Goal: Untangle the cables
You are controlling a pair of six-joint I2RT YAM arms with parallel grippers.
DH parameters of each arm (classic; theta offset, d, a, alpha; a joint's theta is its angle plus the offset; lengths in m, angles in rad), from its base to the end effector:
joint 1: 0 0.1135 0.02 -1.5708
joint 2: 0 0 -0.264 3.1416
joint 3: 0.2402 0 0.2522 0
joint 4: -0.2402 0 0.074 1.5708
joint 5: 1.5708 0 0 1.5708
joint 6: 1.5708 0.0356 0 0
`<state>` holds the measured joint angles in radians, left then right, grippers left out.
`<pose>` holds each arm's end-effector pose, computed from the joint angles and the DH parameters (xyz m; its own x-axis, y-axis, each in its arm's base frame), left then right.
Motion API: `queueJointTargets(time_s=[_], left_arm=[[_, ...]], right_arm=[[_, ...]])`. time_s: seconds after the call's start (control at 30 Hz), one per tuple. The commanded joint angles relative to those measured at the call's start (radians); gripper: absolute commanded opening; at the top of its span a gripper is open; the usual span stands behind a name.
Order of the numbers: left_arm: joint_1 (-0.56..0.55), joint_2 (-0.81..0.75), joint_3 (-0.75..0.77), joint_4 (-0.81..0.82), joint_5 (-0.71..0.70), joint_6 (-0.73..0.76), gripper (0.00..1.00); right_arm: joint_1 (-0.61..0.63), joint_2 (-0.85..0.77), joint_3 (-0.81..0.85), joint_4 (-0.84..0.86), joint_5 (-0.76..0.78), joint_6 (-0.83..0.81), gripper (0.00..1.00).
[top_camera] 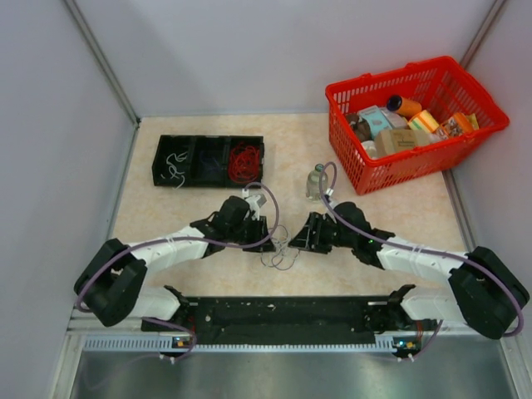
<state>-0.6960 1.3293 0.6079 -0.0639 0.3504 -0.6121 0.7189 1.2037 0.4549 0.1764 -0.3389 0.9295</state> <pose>0.1889 -0.1738 0.1771 -0.8971 0.0463 -0.4393 0.3336 0.7230 -0.6050 0.1698 0.1643 0.1788 -0.9101 0.2079 -0.3586 -0.1707 0.6003 0.7813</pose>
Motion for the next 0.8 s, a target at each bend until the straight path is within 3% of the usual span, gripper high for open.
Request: queueJointTargets(time_s=[0.0, 0.1, 0.4, 0.67, 0.77], left_arm=[[-0.008, 0.027, 0.049, 0.05, -0.02, 0.006, 0.23], [-0.02, 0.031, 0.091, 0.015, -0.028, 0.026, 0.0], [-0.053, -0.223, 0.193, -0.019, 0.076, 0.018, 0.0], [-0.054, -0.249, 0.28, -0.045, 0.167, -0.018, 0.0], [-0.054, -0.255, 0.312, -0.082, 0.162, -0.002, 0.0]], right_arm=[[0.017, 0.036, 0.053, 0.07, -0.011, 0.008, 0.51], [0.02, 0.059, 0.057, 0.08, -0.028, -0.001, 0.5], [0.034, -0.067, 0.031, -0.023, -0.005, -0.196, 0.46], [0.034, -0.294, -0.03, 0.086, -0.014, -0.187, 0.5], [0.034, -0.349, -0.024, 0.033, 0.041, -0.202, 0.52]])
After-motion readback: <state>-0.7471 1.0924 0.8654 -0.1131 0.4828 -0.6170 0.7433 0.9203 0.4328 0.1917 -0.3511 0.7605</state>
